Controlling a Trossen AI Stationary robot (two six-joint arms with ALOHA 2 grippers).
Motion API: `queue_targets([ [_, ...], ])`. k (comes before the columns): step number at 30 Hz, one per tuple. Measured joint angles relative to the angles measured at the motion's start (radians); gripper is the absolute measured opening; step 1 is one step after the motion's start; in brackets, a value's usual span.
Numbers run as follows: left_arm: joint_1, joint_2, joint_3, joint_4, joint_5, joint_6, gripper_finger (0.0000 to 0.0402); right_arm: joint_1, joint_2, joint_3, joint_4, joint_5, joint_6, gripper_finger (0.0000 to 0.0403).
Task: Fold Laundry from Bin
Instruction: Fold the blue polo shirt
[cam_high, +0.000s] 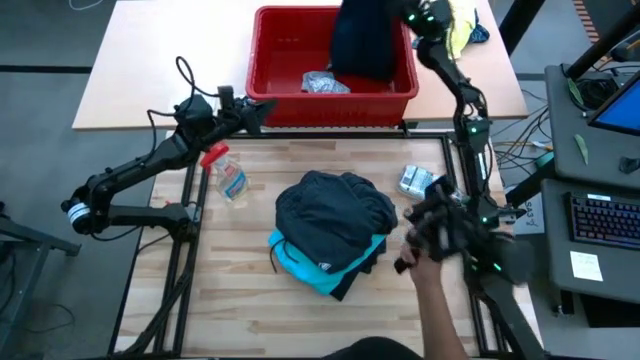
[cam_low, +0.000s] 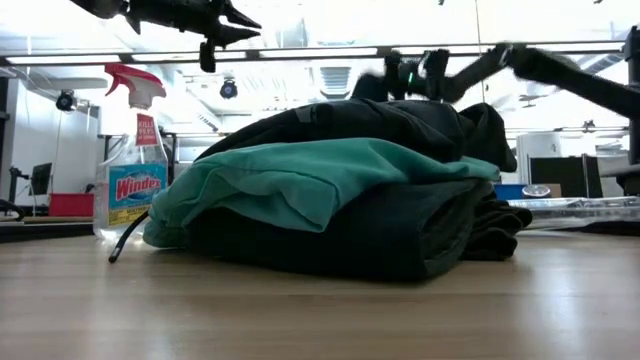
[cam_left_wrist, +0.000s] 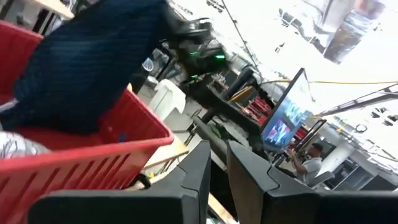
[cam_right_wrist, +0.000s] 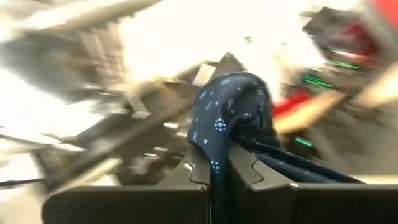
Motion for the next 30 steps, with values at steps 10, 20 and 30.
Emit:
queue_targets([
  [10,0.000,0.070,0.320,-0.159,0.000,0.249,0.0039,0.119,-0.333,0.002,-0.012,-0.193,-0.171,0.0009],
  [20,0.000,0.366,0.921,-0.661,0.176,0.625,0.0121,0.288,-0.595,0.001,-0.346,-0.082,-0.621,0.0009],
  [30,0.001,0.774,1.373,-0.861,0.268,0.835,0.0259,0.390,-0.679,0.002,-0.345,-0.041,-0.636,0.0009],
])
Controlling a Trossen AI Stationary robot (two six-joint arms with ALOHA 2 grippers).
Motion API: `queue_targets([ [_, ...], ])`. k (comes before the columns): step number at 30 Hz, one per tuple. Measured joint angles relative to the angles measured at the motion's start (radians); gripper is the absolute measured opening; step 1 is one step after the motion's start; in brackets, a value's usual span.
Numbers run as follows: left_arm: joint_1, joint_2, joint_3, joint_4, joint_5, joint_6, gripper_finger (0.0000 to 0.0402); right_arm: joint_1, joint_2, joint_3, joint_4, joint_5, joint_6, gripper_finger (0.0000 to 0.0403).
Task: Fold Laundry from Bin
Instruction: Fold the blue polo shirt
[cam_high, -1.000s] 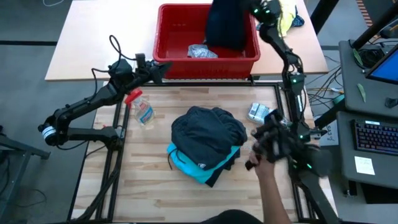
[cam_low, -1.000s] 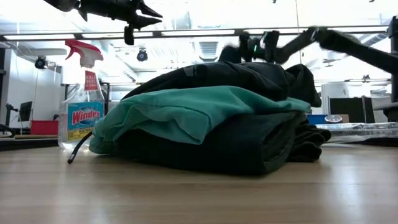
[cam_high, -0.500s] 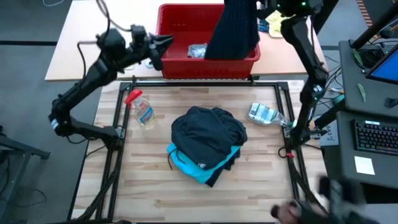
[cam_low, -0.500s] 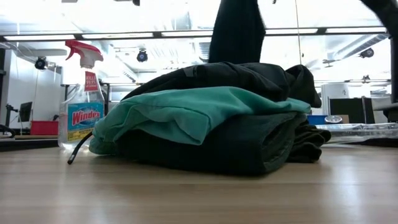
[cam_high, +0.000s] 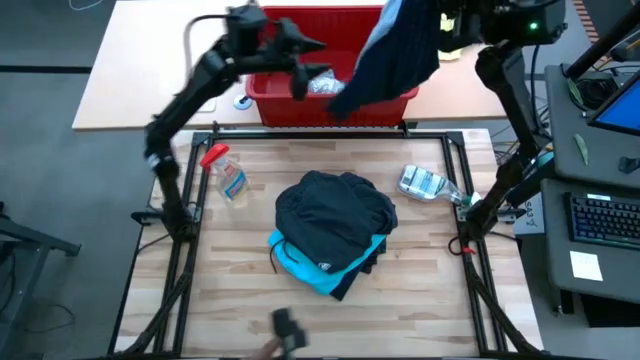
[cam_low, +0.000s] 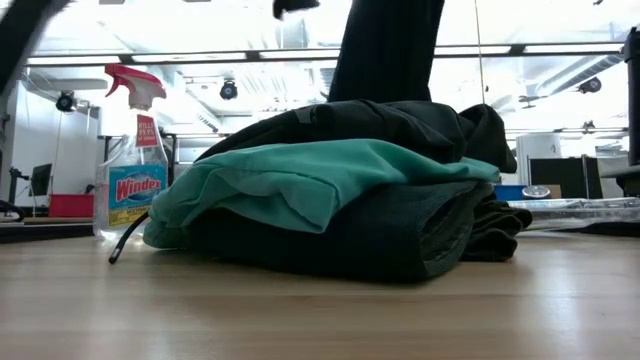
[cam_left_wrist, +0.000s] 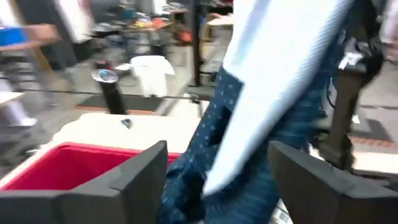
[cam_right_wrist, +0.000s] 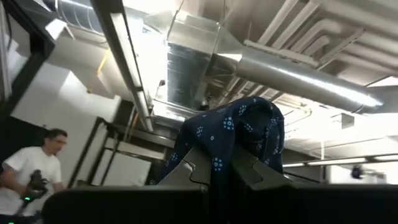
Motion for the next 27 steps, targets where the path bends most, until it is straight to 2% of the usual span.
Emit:
queue_targets([
  [2,0.003,0.080,0.062,0.001,0.072,0.000,0.0271,0.014,-0.003,0.000,0.000,0.008,0.021,0.0009],
  [6,0.001,0.150,0.016,0.089,0.260,-0.059,0.0273,0.019,-0.007,0.000,0.003,0.015,0.057,0.0009],
  [17,-0.039,0.242,0.013,0.086,0.254,-0.075,0.0219,0.018,0.023,0.000,-0.046,0.051,0.098,0.0009],
  [22,-0.069,0.241,0.016,0.097,0.232,-0.051,0.0151,0.018,0.030,0.000,-0.054,0.051,0.109,0.0009],
  [27,-0.097,0.233,0.062,0.098,0.183,-0.034,0.0029,0.020,0.026,0.000,-0.050,0.043,0.152,0.0009],
])
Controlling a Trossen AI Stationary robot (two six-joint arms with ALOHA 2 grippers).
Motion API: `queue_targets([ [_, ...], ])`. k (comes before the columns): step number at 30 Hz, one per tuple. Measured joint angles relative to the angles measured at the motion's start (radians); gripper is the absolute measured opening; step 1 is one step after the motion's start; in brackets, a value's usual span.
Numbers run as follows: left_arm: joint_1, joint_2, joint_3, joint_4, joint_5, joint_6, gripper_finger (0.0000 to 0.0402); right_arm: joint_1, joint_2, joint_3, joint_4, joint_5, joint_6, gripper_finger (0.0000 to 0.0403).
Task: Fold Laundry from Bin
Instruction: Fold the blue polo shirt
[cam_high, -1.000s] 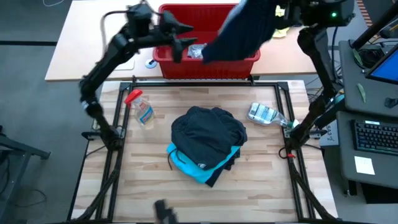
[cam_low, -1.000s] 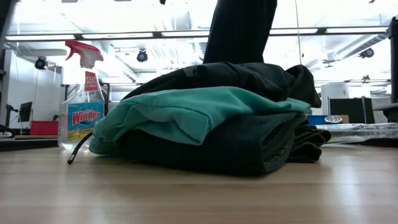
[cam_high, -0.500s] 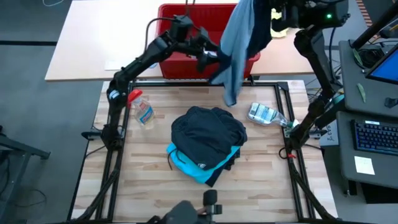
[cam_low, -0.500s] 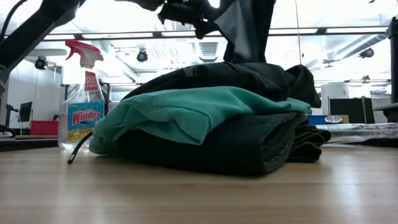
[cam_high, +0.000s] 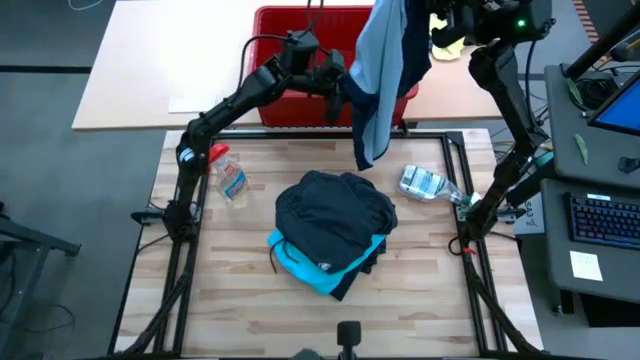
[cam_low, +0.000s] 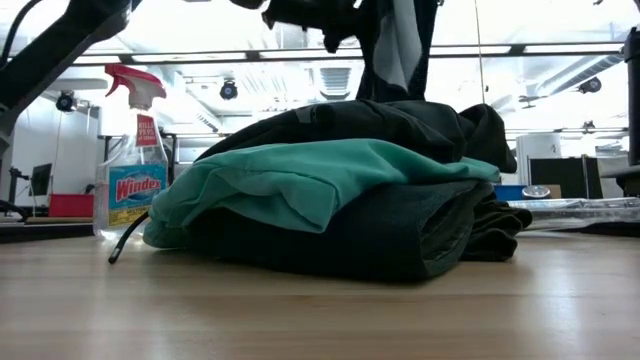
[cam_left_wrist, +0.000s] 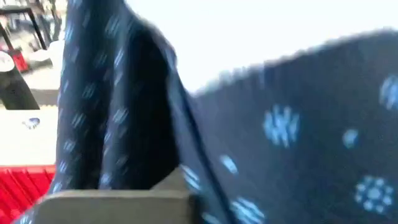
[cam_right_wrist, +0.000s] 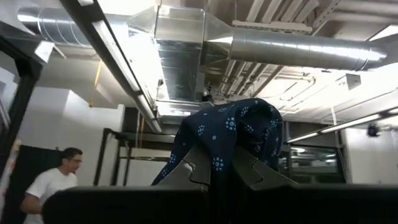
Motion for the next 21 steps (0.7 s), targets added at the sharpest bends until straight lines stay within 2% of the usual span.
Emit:
queue_targets([
  [1,-0.005,-0.011,-0.001,0.011,-0.006,-0.004,0.0015,0.000,-0.001,0.000,0.001,-0.001,0.003,0.0009],
  [4,-0.014,-0.056,-0.004,0.018,-0.046,-0.017,0.0012,0.000,-0.004,0.000,0.001,-0.015,0.006,0.0009],
  [6,-0.018,-0.093,-0.001,0.004,-0.051,-0.017,0.0005,0.000,-0.006,0.000,0.005,-0.059,-0.007,0.0009],
  [10,-0.032,-0.201,-0.002,-0.025,-0.052,-0.015,0.0003,0.000,-0.007,0.001,0.004,-0.177,-0.115,0.0009],
  [13,-0.046,-0.290,-0.001,-0.065,-0.055,-0.012,0.0001,0.000,-0.001,0.002,-0.001,-0.213,-0.198,0.0009],
  [17,-0.089,-0.386,-0.001,-0.140,-0.136,-0.025,0.0001,0.000,0.032,0.002,-0.012,-0.221,-0.285,0.0009],
  [21,-0.172,-0.453,-0.001,-0.216,-0.312,-0.046,0.0001,0.015,0.088,0.002,-0.014,-0.213,-0.308,0.0009],
])
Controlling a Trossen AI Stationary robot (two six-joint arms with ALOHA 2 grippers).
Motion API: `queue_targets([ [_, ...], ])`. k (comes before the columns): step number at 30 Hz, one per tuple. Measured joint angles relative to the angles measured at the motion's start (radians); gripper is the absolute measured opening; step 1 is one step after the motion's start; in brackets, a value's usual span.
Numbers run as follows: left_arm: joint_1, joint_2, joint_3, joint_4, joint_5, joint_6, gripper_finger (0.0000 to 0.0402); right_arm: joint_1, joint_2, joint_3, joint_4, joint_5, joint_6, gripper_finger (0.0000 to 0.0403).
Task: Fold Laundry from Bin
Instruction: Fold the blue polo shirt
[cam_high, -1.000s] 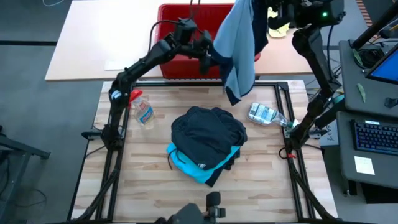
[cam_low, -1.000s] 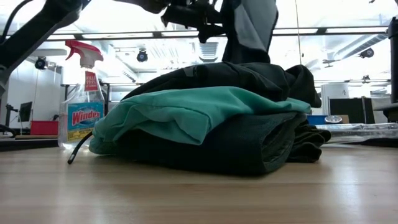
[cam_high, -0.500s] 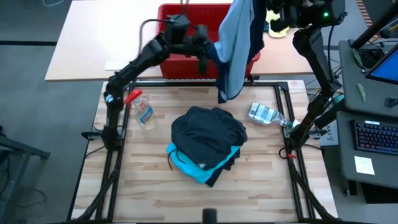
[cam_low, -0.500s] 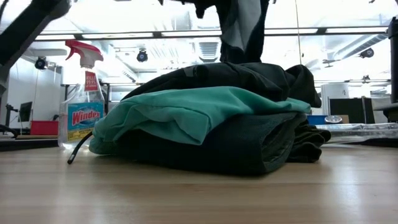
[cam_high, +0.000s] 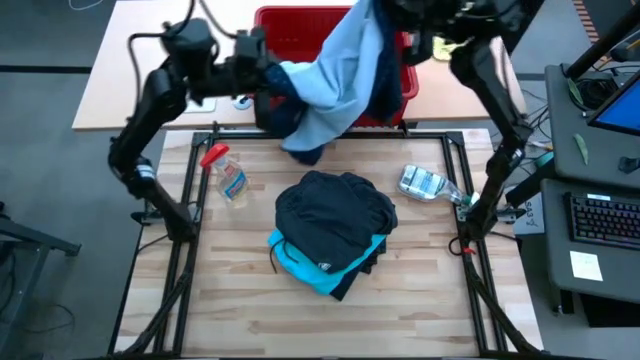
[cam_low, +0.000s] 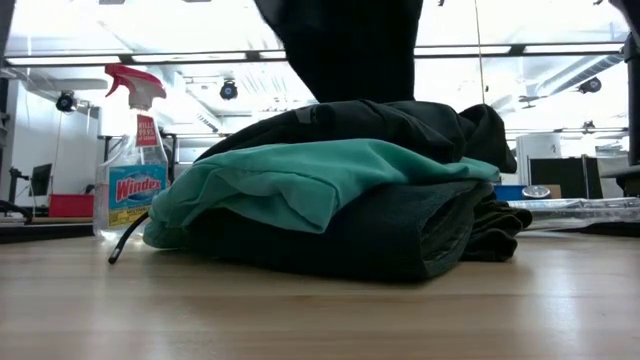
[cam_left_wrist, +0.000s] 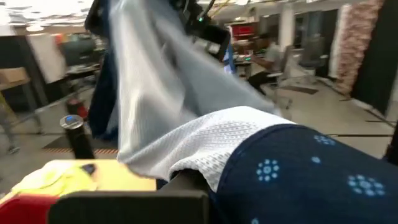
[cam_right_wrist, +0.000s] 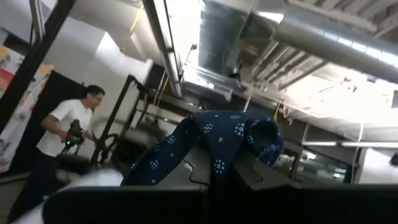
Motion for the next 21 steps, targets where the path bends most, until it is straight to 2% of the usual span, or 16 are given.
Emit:
queue_targets([
  [3,-0.076,-0.034,0.000,-0.062,-0.094,0.011,0.0001,0.014,0.046,0.000,0.002,0.000,-0.001,0.0009],
  [7,-0.168,-0.051,0.000,-0.170,-0.152,0.001,0.0000,0.032,0.111,0.000,0.001,0.000,0.047,0.0009],
  [16,-0.319,-0.031,-0.001,-0.372,-0.380,-0.089,0.0000,0.042,0.187,-0.001,0.003,0.000,0.134,0.0009],
  [21,-0.359,-0.030,-0.025,-0.392,-0.393,-0.083,0.0000,0.042,0.191,-0.001,0.002,0.000,0.134,0.0009],
])
